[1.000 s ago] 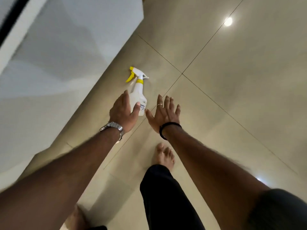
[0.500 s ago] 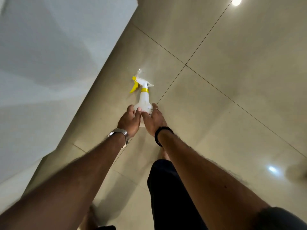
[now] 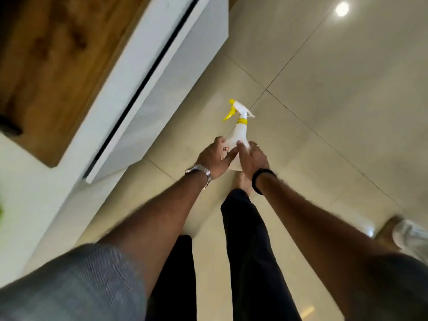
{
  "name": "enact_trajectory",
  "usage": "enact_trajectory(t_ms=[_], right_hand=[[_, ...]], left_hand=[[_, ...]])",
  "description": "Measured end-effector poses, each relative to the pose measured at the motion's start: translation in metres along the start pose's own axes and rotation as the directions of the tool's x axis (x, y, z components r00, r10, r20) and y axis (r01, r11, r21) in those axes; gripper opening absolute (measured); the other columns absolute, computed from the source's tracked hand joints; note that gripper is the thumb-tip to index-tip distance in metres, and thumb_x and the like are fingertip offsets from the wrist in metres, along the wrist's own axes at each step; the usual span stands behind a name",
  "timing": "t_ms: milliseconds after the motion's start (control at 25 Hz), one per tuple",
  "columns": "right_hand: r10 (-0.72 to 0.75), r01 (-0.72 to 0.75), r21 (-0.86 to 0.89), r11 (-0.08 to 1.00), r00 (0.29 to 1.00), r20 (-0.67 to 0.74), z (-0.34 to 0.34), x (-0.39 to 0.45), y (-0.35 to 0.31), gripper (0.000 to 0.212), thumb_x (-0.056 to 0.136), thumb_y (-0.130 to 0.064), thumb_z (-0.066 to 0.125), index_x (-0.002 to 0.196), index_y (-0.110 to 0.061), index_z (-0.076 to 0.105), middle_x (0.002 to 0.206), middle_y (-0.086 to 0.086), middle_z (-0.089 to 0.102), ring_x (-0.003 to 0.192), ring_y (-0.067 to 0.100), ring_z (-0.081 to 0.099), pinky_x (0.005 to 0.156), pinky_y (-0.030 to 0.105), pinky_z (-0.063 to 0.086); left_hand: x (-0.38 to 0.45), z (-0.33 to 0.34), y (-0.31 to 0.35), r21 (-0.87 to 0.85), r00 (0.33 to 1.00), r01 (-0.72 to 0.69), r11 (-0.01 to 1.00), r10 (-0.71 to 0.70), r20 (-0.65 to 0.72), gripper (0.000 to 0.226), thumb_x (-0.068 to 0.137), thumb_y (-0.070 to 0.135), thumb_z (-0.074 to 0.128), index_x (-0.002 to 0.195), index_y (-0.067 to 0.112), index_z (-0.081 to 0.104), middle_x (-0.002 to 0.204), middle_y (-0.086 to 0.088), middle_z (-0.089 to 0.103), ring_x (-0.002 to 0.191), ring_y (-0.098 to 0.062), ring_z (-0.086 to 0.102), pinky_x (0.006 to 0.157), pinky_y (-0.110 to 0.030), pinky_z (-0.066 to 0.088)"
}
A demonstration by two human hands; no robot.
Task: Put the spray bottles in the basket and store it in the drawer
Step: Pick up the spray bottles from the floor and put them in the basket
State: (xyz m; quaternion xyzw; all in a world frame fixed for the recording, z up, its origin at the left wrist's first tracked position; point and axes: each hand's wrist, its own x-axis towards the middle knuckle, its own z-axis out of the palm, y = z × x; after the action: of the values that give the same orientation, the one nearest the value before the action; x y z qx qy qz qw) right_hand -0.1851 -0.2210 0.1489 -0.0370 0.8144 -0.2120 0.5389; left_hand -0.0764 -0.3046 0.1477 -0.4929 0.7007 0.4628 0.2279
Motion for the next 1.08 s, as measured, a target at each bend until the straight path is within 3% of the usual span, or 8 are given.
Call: enact_trajectory(t_ms=[160,280,400,520,640,840,960,1080], right_hand=[[-0.082,0.082,-0.052,0.995,0.997,0.007,0.005,-0.078,-0.025,0.055,0.093,-0.059,0.041,0.123,-0.018,0.059,0.112,0.006,0.068,0.106,0.029,0.064,0.091,0.041,0.051],[-0.134,0.141,-0.178,0.974,0.99,0.052,0.036,-0.133,-0.042,0.062,0.092,-0.061,0.043,0.132,-0.016,0.056,0.121,0.008,0.067,0.111,0.029,0.062,0.094,0.042,0.05],[-0.194,0.22,-0.334,0.917,0.975,0.11,0.086,-0.174,-0.043,0.064,0.093,-0.06,0.049,0.14,-0.017,0.052,0.131,0.008,0.063,0.119,0.028,0.059,0.085,0.03,0.042],[-0.257,0.324,-0.393,0.861,0.943,0.212,0.152,-0.215,-0.034,0.07,0.088,-0.056,0.06,0.144,-0.014,0.049,0.135,0.011,0.058,0.125,0.027,0.055,0.097,0.032,0.042],[-0.284,0.39,-0.442,0.808,0.914,0.288,0.211,-0.252,-0.023,0.078,0.079,-0.05,0.073,0.145,-0.017,0.048,0.137,0.007,0.053,0.122,0.023,0.057,0.097,0.027,0.042],[-0.361,0.552,-0.419,0.721,0.815,0.453,0.312,-0.31,-0.022,0.076,0.071,-0.053,0.07,0.141,-0.034,0.048,0.13,-0.004,0.056,0.105,0.011,0.058,0.084,0.025,0.047],[-0.463,0.663,-0.358,0.658,0.731,0.502,0.37,-0.341,-0.044,0.076,0.069,-0.062,0.071,0.137,-0.036,0.049,0.126,-0.008,0.06,0.11,0.013,0.06,0.09,0.034,0.054],[-0.614,0.805,-0.268,0.53,0.582,0.533,0.426,-0.364,-0.08,0.072,0.067,-0.065,0.074,0.125,-0.029,0.053,0.118,-0.006,0.059,0.106,0.014,0.062,0.087,0.038,0.056]], left_hand=[[-0.061,-0.068,-0.002,-0.116,0.993,0.093,0.989,-0.083,0.089,0.077,0.062,0.084,0.064,0.115,0.03,0.049,0.1,0.008,0.071,0.09,-0.017,0.07,0.074,-0.034,0.055],[-0.108,-0.108,-0.035,-0.267,0.973,0.165,0.949,-0.113,0.199,0.083,0.049,0.073,0.079,0.111,0.024,0.052,0.102,0.002,0.074,0.096,-0.022,0.072,0.085,-0.041,0.058],[-0.153,-0.128,-0.085,-0.218,0.966,0.179,0.96,-0.129,0.223,0.081,0.046,0.066,0.081,0.108,0.02,0.057,0.094,0.005,0.067,0.089,-0.024,0.065,0.073,-0.033,0.053],[-0.205,-0.126,-0.158,-0.296,0.971,0.217,0.93,-0.174,0.164,0.088,0.055,0.052,0.087,0.129,0.013,0.057,0.126,-0.002,0.066,0.113,-0.025,0.063,0.096,-0.037,0.052],[-0.258,-0.114,-0.222,-0.417,0.971,0.232,0.879,-0.231,0.055,0.089,0.06,0.03,0.093,0.137,0.014,0.051,0.135,-0.005,0.059,0.123,-0.025,0.059,0.104,-0.038,0.05],[-0.339,-0.124,-0.316,-0.46,0.946,0.158,0.874,-0.267,-0.183,0.093,0.061,0.032,0.09,0.141,0.018,0.045,0.136,-0.008,0.049,0.122,-0.028,0.055,0.102,-0.041,0.049],[-0.383,-0.152,-0.361,-0.406,0.852,0.035,0.913,-0.239,-0.465,0.087,0.067,0.027,0.082,0.144,0.013,0.044,0.14,-0.009,0.049,0.127,-0.031,0.051,0.105,-0.04,0.044],[-0.413,-0.191,-0.4,-0.29,0.69,-0.025,0.957,-0.194,-0.698,0.082,0.071,0.016,0.07,0.148,0.013,0.042,0.147,-0.008,0.046,0.13,-0.03,0.049,0.105,-0.045,0.047]])
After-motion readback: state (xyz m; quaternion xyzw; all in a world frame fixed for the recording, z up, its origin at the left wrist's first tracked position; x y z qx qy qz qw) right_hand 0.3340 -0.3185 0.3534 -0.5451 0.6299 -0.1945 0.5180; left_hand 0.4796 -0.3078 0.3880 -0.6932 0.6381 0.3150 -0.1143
